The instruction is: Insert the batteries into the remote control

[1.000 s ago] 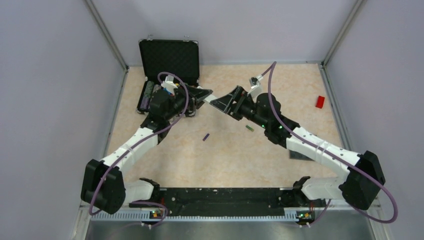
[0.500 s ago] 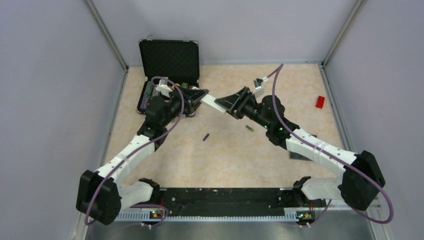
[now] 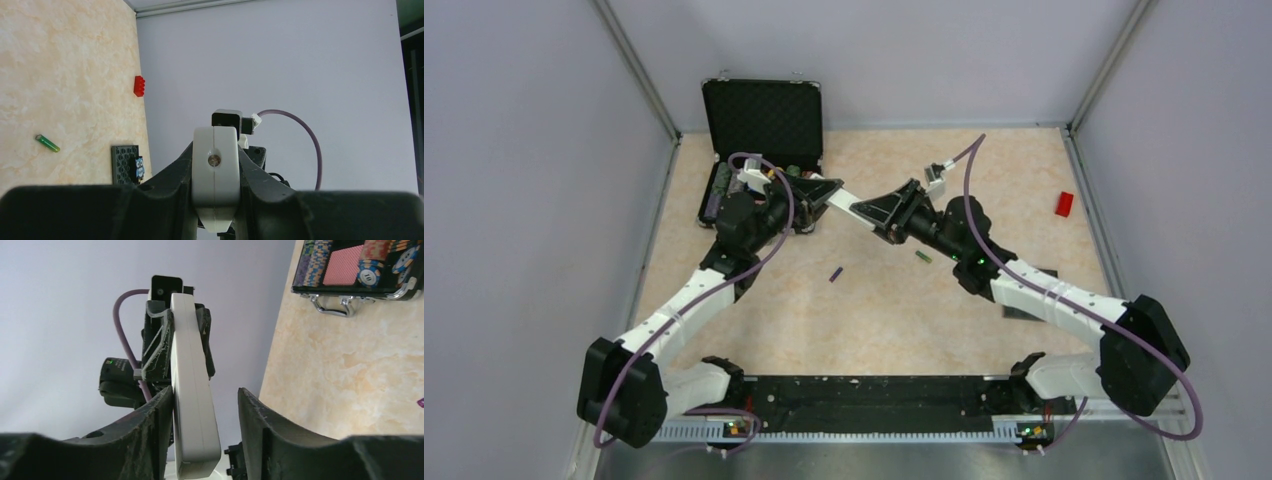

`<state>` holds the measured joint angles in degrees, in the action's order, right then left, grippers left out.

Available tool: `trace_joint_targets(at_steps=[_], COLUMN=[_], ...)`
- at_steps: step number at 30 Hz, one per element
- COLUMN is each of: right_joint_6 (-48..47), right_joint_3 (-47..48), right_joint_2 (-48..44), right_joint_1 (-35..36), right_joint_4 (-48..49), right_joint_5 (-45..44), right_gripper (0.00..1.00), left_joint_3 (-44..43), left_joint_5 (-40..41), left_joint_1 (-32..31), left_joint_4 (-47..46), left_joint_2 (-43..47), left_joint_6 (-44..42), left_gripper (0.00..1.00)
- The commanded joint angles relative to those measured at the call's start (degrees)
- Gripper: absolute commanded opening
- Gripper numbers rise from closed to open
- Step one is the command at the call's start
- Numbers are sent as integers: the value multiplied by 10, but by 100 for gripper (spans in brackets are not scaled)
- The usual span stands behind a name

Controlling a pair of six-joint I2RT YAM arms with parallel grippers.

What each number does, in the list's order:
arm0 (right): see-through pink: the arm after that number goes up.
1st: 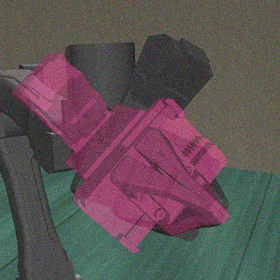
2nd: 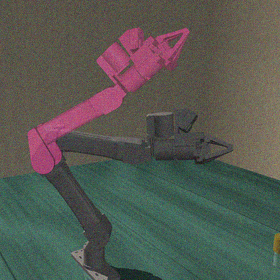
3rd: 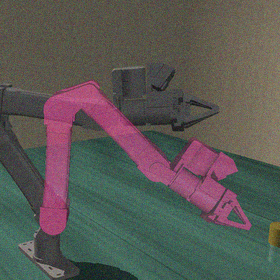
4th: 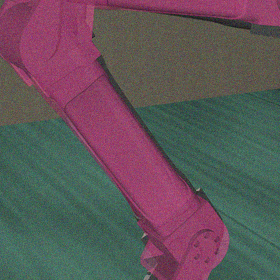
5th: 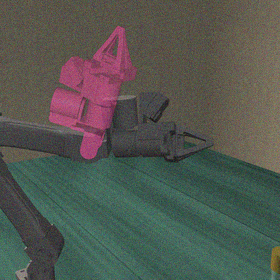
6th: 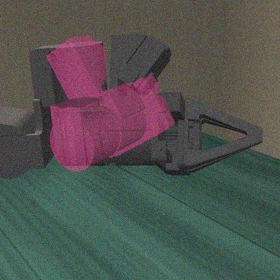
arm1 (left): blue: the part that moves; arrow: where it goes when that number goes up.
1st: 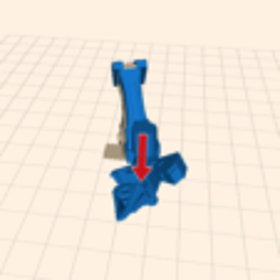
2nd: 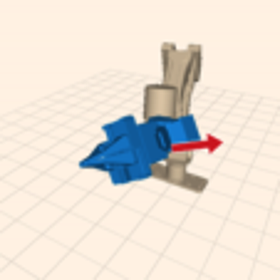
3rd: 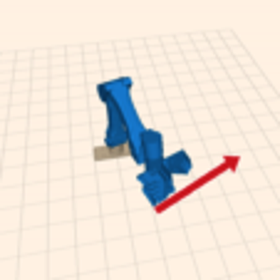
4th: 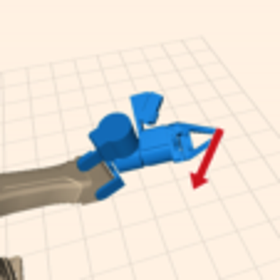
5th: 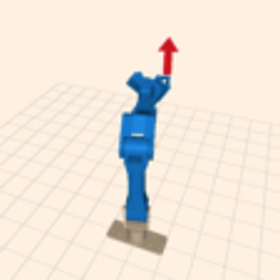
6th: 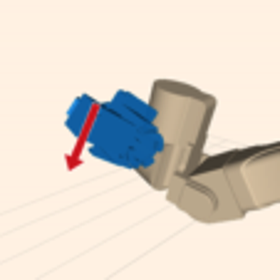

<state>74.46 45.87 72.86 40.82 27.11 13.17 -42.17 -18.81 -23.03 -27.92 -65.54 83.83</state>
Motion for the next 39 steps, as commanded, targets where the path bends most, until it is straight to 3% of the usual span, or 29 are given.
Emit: trace_joint_targets(at_steps=[1, 6, 11, 20, 24, 32, 39], right_joint_6=[36, 55, 47, 41, 39, 25, 43], right_joint_3=[-35, -64, -80, -106, -103, -44, -34], right_joint_2=[-4, -6, -16, -43, -48, -35, -13], right_joint_1=[-5, -5, -5, -6, -6, -6, -6], right_joint_4=[31, 56, 74, 93, 88, -27, -34], right_joint_5=[8, 16, 23, 26, 25, 15, 23], right_gripper=[44, 36, 19, 19, 23, 56, 58], left_joint_3=[-11, 7, 24, 22, 19, 1, -19], left_joint_5=[8, 29, 50, 54, 55, 35, 21], left_joint_1=[-2, -3, -3, -2, -2, -2, -3], left_joint_4=[-67, -79, -86, -87, -72, 2, 48], left_joint_2=[12, 30, 43, 39, 42, 44, 28], left_joint_6=[11, 17, 19, 18, 1, -65, -121], left_gripper=[0, 0, 0, 0, 0, 0, 0])
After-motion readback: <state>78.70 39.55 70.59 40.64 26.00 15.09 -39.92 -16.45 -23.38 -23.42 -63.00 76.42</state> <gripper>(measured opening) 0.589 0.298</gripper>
